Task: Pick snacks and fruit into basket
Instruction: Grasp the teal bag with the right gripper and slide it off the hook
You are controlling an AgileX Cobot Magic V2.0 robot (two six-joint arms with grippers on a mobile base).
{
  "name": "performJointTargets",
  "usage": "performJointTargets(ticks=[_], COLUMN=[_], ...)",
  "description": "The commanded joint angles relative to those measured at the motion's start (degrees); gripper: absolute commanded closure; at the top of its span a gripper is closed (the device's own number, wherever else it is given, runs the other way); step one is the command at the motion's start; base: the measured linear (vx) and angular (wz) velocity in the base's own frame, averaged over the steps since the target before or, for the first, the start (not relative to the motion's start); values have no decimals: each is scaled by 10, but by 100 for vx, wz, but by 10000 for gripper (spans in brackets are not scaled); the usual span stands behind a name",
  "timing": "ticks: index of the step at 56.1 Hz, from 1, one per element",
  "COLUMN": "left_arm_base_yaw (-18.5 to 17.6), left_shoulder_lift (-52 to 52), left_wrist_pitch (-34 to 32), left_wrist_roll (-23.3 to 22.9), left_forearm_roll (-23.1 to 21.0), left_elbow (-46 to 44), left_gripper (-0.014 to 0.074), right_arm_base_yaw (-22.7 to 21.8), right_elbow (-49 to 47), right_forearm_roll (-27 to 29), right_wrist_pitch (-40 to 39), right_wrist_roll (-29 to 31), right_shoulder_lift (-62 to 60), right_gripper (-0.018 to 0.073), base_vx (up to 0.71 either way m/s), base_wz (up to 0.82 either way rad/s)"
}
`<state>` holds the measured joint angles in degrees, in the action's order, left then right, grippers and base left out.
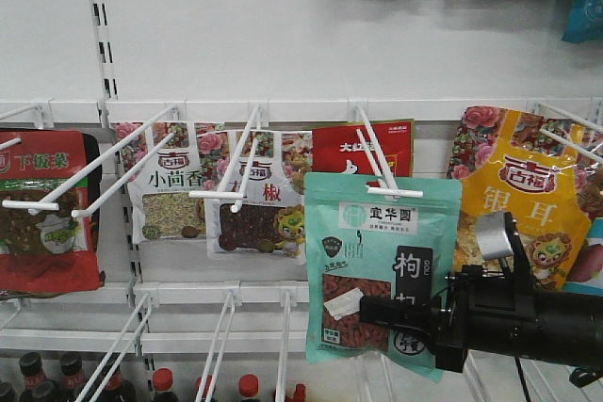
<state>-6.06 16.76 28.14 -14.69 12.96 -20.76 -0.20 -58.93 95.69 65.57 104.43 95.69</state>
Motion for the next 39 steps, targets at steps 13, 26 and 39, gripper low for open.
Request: performJointTargets(ticks=[13,26,39], left_arm_base_yaw=[0,0,0], left_shoulder_lift=[3,3,3], left_wrist_pitch=[-52,-52,-52], left_wrist_roll=[0,0,0], left_forearm_roll=[5,5,5], left_elbow=[-21,-21,-21], left_gripper=[398,398,398], right_arm_base_yaw=[-1,-1,-1], right_elbow=[-18,-17,28], right_forearm_roll=[-8,-70,-81], right_wrist_pitch=[53,43,40], right_wrist_roll=[-37,-75,-96], right_shoulder_lift=[-28,-91,-155], right_gripper=[574,569,568], base_vx=[0,0,0], base_wz=[0,0,0])
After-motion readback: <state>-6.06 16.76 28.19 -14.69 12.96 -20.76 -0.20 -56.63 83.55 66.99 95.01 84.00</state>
